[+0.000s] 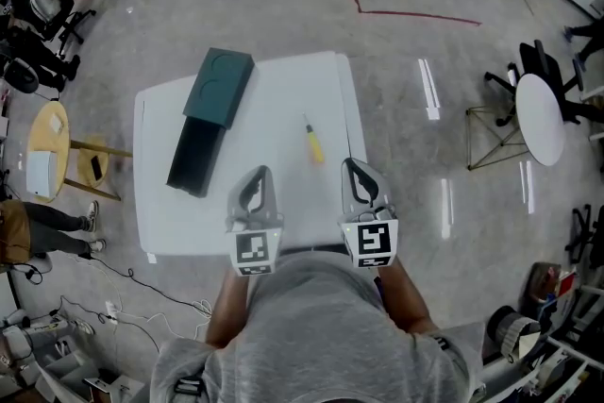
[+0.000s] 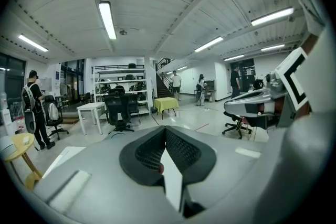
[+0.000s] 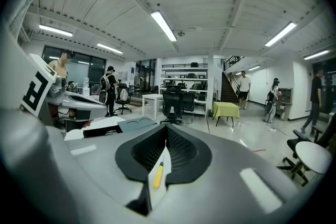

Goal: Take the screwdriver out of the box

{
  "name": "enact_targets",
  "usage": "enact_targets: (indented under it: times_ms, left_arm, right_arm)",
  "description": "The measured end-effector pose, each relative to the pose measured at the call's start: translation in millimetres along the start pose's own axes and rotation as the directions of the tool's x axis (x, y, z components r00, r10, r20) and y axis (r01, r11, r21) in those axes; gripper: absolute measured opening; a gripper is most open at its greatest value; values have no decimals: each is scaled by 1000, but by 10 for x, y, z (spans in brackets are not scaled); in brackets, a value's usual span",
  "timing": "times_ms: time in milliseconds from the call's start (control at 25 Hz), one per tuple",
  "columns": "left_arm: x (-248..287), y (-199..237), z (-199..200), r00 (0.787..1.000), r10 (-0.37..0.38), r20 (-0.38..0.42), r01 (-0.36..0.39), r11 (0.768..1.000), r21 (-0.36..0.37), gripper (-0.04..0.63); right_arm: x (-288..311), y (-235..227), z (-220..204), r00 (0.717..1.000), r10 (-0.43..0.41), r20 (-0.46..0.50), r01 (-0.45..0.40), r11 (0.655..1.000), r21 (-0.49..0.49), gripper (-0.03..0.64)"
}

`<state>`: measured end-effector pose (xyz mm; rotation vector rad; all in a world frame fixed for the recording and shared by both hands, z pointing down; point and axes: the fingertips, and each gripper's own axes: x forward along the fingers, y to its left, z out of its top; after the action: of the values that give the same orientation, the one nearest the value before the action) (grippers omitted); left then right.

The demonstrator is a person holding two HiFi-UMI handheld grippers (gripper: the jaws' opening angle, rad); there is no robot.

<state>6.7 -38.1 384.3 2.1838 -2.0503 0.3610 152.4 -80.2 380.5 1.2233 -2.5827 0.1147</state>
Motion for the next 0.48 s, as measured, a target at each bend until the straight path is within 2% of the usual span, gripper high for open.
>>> enact_targets:
  times_ms: [480]
  left_arm:
    - [31, -28, 11, 1000, 3, -1, -3, 1000, -3, 11]
  right_arm:
    - [36, 53, 6, 1000, 25, -1, -25, 1000, -3, 5]
